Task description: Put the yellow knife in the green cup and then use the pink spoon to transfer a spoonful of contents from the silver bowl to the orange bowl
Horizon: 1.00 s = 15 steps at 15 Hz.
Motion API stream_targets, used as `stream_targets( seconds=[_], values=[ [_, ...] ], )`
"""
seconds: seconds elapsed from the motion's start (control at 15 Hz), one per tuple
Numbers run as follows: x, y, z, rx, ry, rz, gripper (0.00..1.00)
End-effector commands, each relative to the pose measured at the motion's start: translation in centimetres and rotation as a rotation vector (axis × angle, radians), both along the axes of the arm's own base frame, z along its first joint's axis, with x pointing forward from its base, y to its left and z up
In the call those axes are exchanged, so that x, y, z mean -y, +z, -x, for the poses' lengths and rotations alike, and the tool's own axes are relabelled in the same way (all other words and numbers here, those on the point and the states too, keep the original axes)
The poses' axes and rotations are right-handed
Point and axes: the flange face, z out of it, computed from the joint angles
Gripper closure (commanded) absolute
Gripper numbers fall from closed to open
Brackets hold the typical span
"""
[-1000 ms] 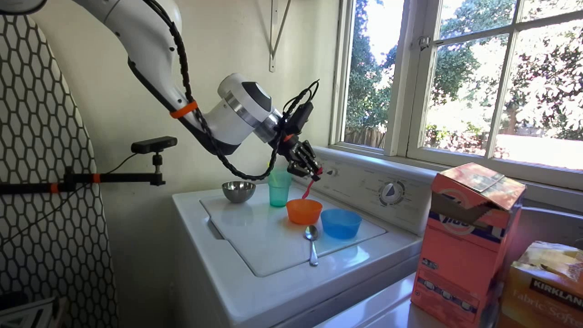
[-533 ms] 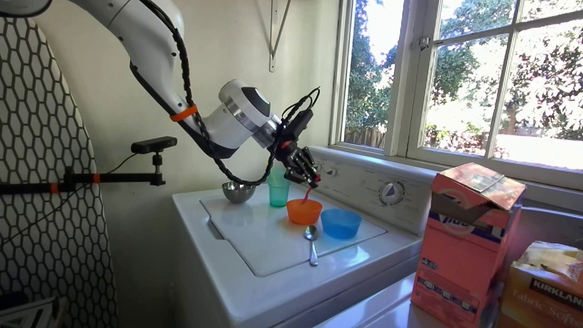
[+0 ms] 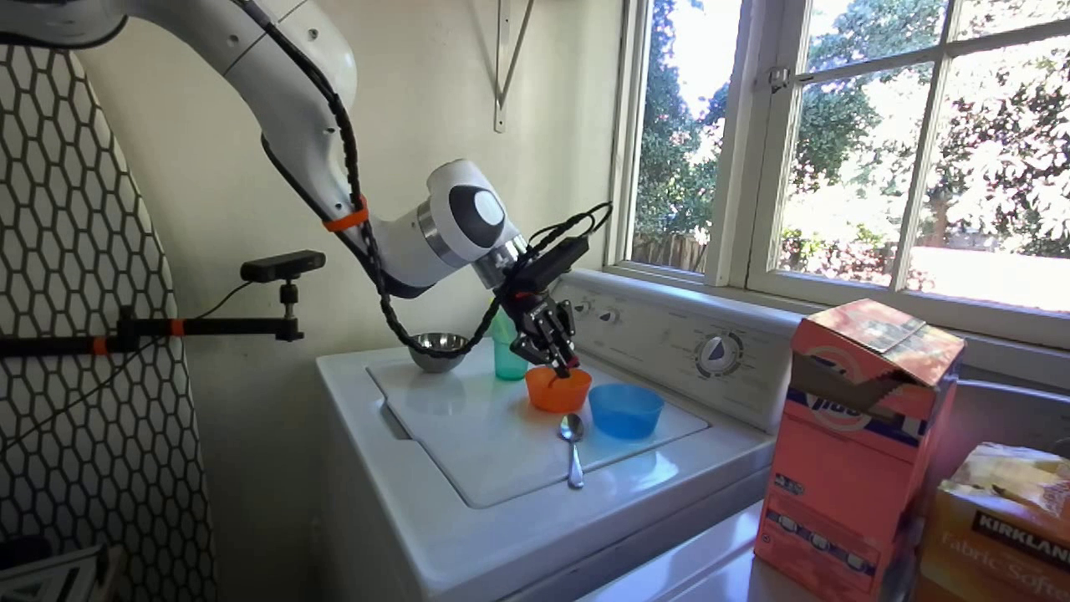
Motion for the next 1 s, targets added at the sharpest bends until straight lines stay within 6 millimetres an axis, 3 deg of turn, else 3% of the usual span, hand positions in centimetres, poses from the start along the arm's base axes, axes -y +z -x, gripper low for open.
stream_targets(
  seconds=[0.0, 0.13, 0.2, 0.33, 0.73, 0.93],
  values=[
    [-0.1, -0.4, -1.1, -0.050, -0.062, -0.077, 0.94],
    [-0.1, -0.4, -1.5, -0.060, -0.096, -0.116, 0.88],
    [-0.1, -0.3, -1.6, -0.065, -0.112, -0.128, 0.50],
    [0.1, -0.1, -1.9, -0.074, -0.140, -0.149, 0.43],
    [1.2, 2.0, -1.5, -0.084, -0.167, -0.279, 0.01],
    [1.0, 1.9, -2.0, -0.073, -0.170, -0.278, 0.01]
  ],
)
